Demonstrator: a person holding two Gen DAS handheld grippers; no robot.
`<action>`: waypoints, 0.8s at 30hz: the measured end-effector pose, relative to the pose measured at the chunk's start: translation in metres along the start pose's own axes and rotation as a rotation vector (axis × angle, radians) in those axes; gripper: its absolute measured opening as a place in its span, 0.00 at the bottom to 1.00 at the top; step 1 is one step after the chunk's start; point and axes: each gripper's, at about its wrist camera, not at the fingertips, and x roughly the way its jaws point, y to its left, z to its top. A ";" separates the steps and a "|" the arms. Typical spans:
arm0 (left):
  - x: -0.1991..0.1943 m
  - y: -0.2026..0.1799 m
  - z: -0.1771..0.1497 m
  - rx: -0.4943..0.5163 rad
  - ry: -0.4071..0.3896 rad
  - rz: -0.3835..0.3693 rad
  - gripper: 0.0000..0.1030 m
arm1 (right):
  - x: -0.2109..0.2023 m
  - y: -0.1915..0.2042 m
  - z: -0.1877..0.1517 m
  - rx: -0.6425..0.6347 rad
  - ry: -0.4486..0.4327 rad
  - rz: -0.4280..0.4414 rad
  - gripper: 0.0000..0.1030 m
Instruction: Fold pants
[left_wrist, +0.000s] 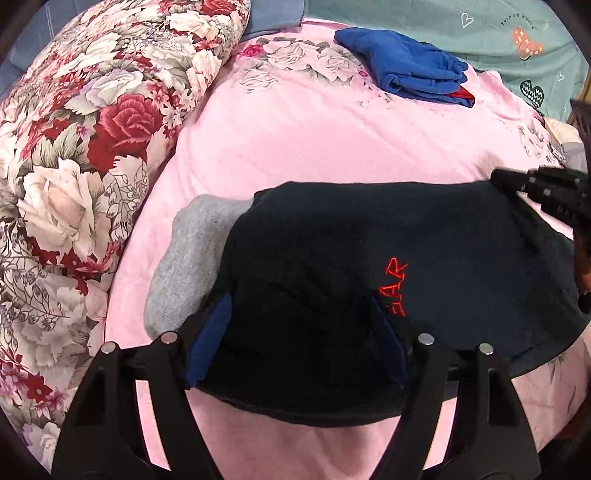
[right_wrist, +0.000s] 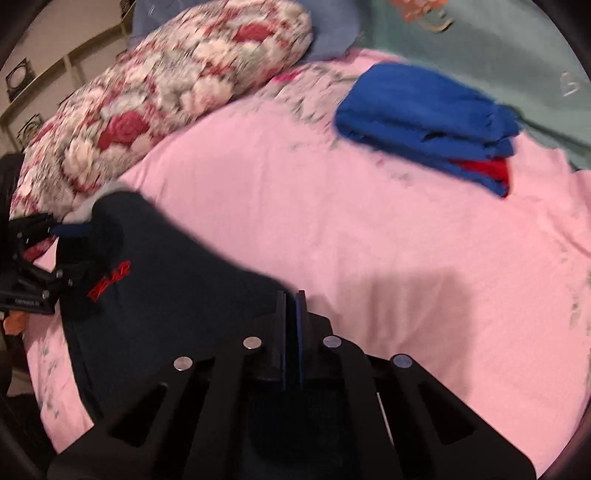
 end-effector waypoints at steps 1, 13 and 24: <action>0.000 0.001 0.000 -0.006 0.003 -0.006 0.74 | -0.004 -0.001 0.000 0.006 -0.022 -0.025 0.00; -0.027 -0.004 -0.004 0.002 -0.078 -0.037 0.88 | -0.035 -0.012 -0.026 0.176 -0.045 0.115 0.30; -0.021 -0.006 -0.004 -0.001 -0.081 -0.008 0.88 | -0.126 -0.115 -0.172 0.616 -0.011 -0.185 0.47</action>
